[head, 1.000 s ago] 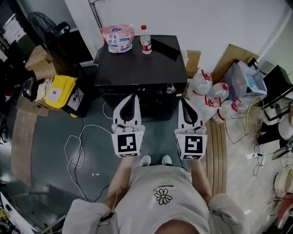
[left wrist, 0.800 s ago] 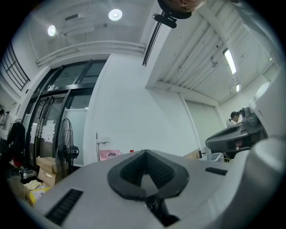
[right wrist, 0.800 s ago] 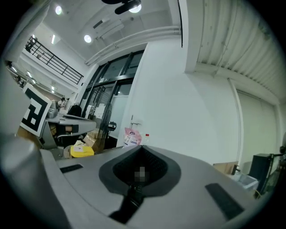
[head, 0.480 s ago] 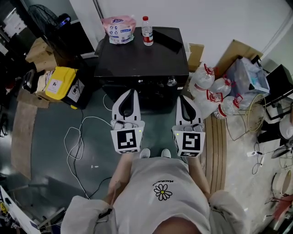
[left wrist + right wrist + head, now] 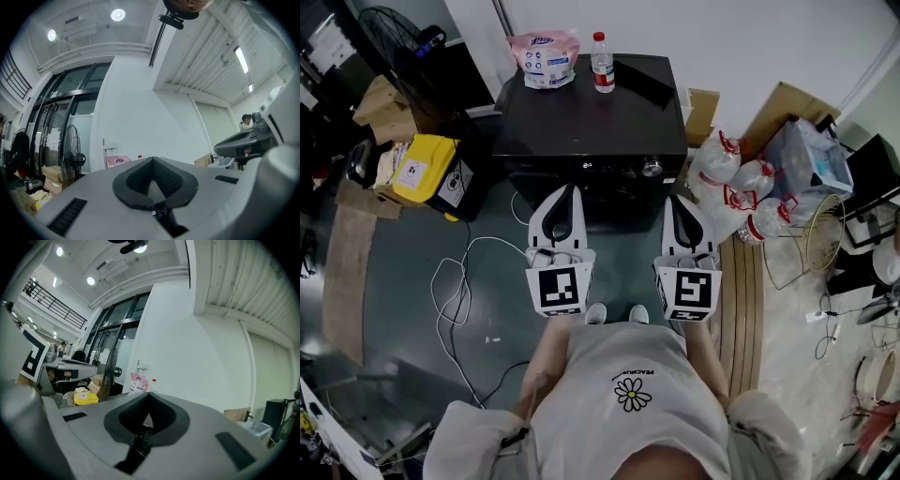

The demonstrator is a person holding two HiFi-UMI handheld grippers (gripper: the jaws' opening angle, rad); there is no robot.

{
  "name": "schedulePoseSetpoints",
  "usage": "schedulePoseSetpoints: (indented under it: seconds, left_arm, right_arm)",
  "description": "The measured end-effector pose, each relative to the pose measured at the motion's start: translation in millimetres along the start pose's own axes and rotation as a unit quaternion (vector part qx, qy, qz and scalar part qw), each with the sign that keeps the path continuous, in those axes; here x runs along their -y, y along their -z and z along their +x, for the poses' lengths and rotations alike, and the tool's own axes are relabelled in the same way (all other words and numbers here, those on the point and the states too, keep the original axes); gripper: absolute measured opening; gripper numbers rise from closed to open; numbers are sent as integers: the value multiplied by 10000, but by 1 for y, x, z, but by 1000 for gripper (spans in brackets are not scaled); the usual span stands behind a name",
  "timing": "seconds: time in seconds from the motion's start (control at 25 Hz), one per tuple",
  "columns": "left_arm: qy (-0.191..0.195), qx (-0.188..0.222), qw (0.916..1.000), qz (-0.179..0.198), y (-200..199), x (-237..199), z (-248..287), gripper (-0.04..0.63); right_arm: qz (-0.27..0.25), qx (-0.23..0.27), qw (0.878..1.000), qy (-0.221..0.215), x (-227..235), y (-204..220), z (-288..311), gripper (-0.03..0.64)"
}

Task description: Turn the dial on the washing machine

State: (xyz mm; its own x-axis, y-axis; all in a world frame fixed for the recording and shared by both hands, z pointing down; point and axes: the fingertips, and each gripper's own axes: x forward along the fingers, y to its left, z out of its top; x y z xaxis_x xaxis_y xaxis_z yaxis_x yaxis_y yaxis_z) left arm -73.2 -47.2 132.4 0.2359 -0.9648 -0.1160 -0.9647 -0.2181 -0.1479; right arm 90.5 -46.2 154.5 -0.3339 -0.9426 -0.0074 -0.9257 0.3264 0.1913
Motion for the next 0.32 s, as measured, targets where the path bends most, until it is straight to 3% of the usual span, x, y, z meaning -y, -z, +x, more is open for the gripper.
schedulePoseSetpoints:
  seconds: [0.32]
  left_arm:
    - [-57,-64,10000,10,2,-2,1,-2]
  right_arm:
    - [28,-58,10000,28,5,5,-1,2]
